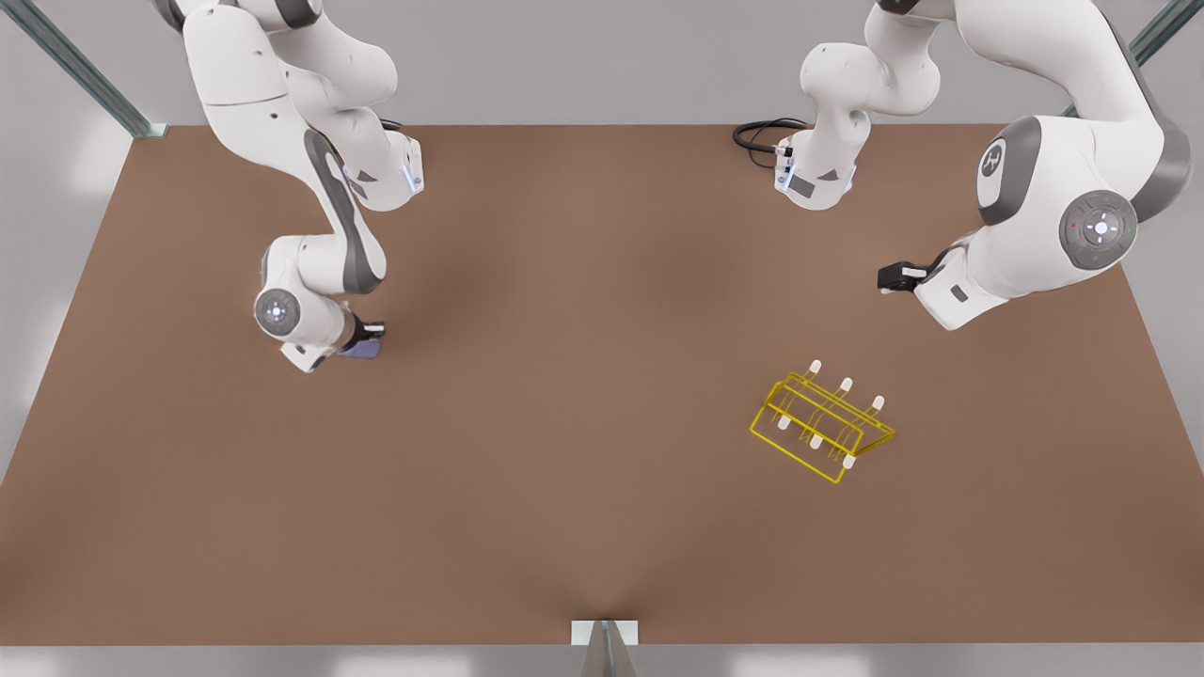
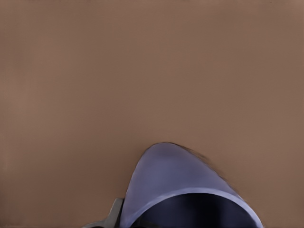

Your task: Place the cup on the cup holder

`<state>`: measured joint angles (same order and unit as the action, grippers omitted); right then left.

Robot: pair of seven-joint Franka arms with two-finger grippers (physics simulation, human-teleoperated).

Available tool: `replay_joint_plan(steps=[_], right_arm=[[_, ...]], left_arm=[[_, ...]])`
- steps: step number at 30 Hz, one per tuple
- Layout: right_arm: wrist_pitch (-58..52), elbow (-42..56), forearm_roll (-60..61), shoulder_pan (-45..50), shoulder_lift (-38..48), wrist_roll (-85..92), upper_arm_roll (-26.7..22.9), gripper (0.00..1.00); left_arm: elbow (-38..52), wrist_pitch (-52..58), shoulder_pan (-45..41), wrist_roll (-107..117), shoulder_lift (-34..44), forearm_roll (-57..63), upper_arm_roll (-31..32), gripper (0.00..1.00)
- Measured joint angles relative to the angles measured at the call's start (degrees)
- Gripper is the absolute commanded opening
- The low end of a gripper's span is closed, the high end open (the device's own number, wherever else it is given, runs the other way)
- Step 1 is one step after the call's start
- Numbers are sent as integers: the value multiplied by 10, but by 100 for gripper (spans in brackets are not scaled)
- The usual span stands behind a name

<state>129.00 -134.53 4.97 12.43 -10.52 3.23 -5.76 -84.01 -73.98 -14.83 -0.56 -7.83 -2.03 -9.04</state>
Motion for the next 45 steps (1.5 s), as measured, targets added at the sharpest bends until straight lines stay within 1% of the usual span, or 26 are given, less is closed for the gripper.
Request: replay_joint_plan(steps=[4,8,9,13,17,19,22,26,29,34,40,45], right_arm=[[4,19,31,-1,20,3,24,21],[-9,97,137,12,15,8,56,21],[-18,128,169,23,2,10,58,21],[-56,266,327,80,-94,15,61,21],[-68,329,474,115,-147,20,66,21],[-65,360,524,126,-177,22,82,21],[-54,423,576,149,-248,26,97,21],[-25,500,615,153,-340,36,137,21],[12,530,626,153,-390,49,169,21],[57,538,633,152,-418,74,188,21],[113,582,637,156,-457,96,238,21],[165,592,638,161,-477,109,281,21]], left_arm=[[0,-1,0,0,-1,1,-2,100],[0,-1,1,0,-3,1,-2,100],[0,0,1,0,-3,1,-2,100],[0,1,1,0,-2,2,-3,100],[0,2,1,0,-2,2,-3,100],[0,3,1,0,-2,2,-3,100],[-1,4,1,1,-2,4,-3,100],[-3,4,1,2,-6,10,-3,100],[-4,7,1,4,-11,12,-2,100],[-6,20,-2,14,-10,12,2,100],[-19,27,-1,27,-3,11,3,100],[-19,29,-1,36,-5,11,3,100]])
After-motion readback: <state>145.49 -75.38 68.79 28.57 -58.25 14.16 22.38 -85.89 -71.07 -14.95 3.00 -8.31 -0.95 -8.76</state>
